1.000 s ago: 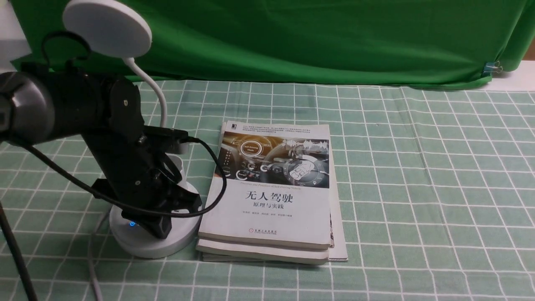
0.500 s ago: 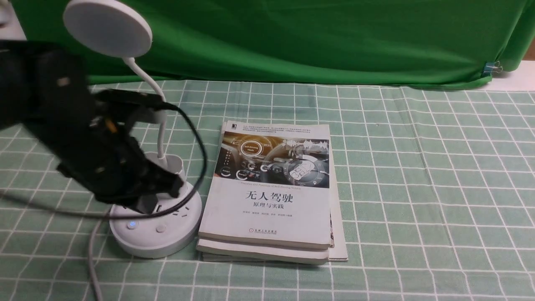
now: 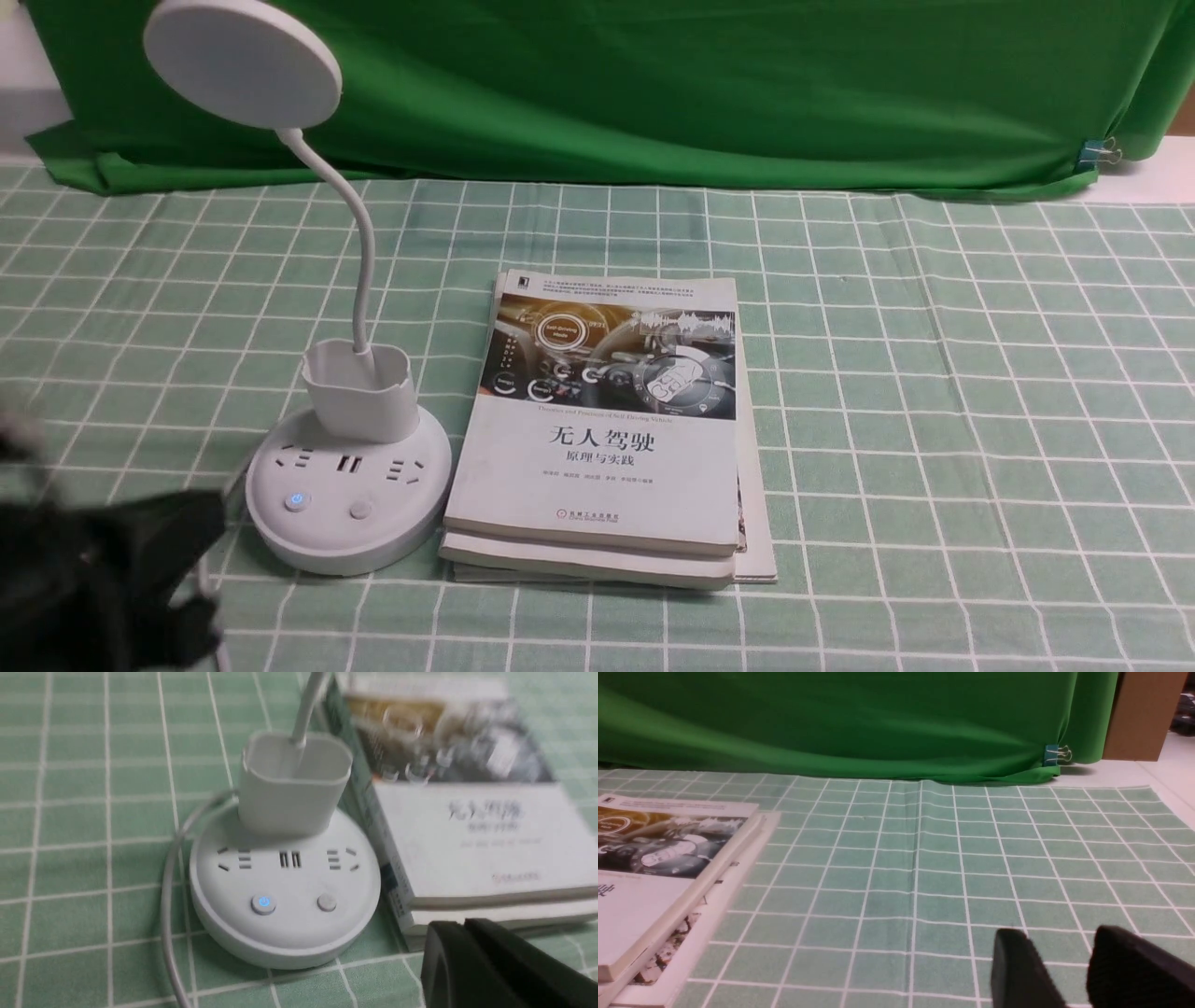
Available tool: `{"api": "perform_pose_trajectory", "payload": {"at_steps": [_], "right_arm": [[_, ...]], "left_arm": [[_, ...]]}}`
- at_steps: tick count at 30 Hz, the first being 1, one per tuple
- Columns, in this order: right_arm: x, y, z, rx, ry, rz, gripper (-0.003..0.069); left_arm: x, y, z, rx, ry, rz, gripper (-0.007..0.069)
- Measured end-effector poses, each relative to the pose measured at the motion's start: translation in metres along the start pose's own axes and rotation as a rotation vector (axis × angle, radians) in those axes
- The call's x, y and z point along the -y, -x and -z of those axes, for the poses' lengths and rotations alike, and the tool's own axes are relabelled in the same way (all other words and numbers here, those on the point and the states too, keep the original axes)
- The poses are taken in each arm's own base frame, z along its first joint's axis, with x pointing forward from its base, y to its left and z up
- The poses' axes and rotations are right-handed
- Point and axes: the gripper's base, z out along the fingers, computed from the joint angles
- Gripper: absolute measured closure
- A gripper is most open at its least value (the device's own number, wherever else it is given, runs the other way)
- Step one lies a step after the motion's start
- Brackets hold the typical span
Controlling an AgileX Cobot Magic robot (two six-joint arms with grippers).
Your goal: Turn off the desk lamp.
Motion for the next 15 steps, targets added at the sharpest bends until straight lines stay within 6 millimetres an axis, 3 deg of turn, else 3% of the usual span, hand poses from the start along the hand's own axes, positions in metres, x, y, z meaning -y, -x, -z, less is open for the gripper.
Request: {"api": "perform_pose_trajectory", "payload": {"at_steps": [6, 15], "right_arm": [[0.000, 0.000, 0.000, 0.000, 0.000, 0.000, 0.0417], [0.000, 0.000, 0.000, 0.000, 0.000, 0.000, 0.0417]], "left_arm": [[-0.002, -0.033, 0.016, 0.081, -0.006, -0.001, 0.0601], [-0.007, -0.070, 0.008, 0.010, 0.010, -0.018, 0.0601]]}}
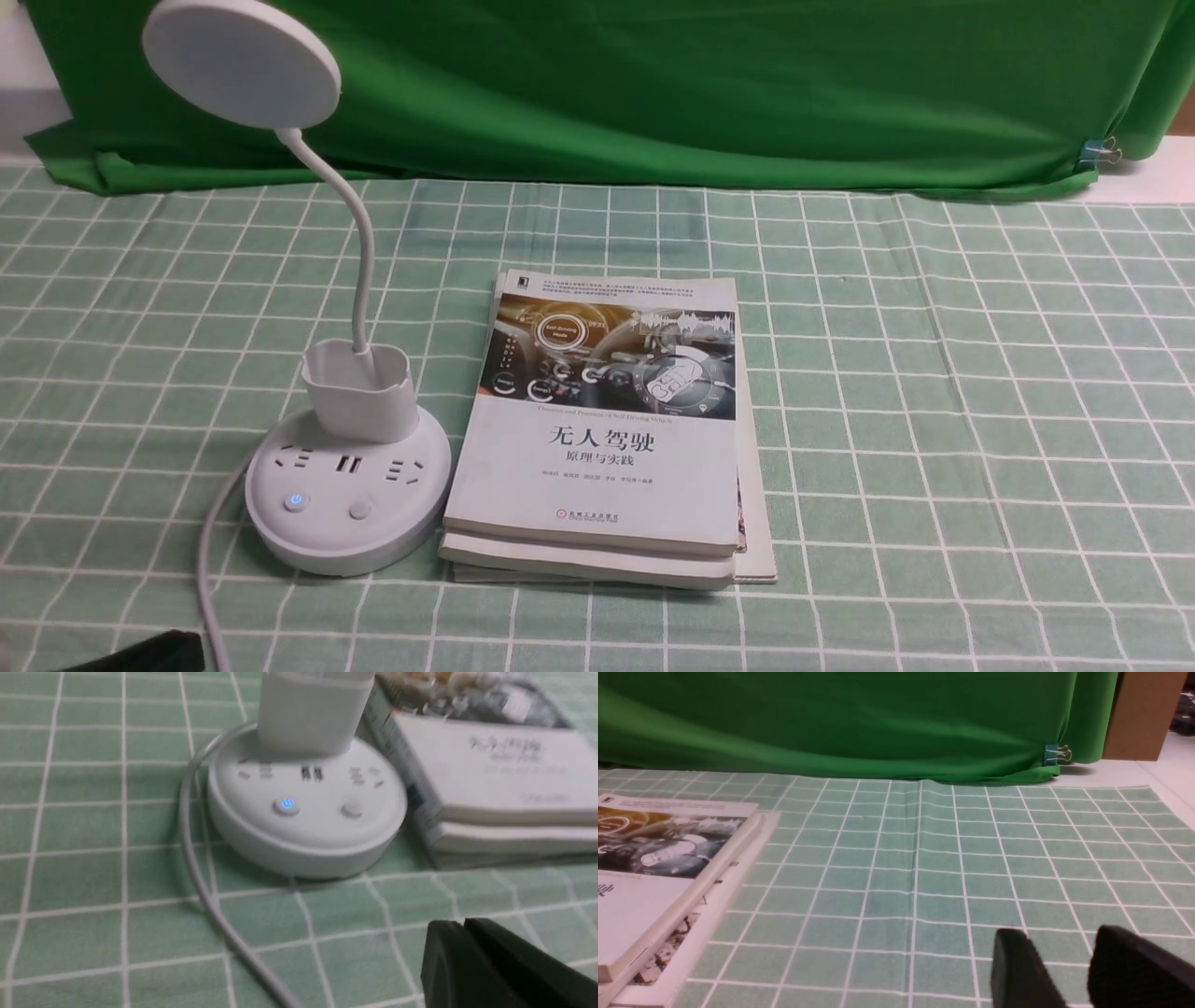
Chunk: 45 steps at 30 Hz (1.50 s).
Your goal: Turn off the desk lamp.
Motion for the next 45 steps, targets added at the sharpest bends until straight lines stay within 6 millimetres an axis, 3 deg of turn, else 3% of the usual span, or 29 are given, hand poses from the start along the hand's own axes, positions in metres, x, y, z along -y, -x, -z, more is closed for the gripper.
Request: {"api": "perform_pose_trajectory", "payload": {"at_steps": [7, 18, 27, 45], "right_arm": [[0.000, 0.000, 0.000, 0.000, 0.000, 0.000, 0.0417], [0.000, 0.000, 0.000, 0.000, 0.000, 0.000, 0.0417], [0.000, 0.000, 0.000, 0.001, 0.000, 0.000, 0.0417], [0.000, 0.000, 0.000, 0.001, 0.000, 0.000, 0.0417]], "left_arm": [[-0.002, 0.007, 0.001, 0.083, 0.018, -0.003, 0.0601], [-0.015, 0.007, 0.028, 0.278, 0.286, 0.013, 0.0601], [-0.019, -0.014, 0.020, 0.238, 0.308, 0.087, 0.0601], [-0.019, -0.015, 0.019, 0.222, 0.302, 0.115, 0.0601]]}}
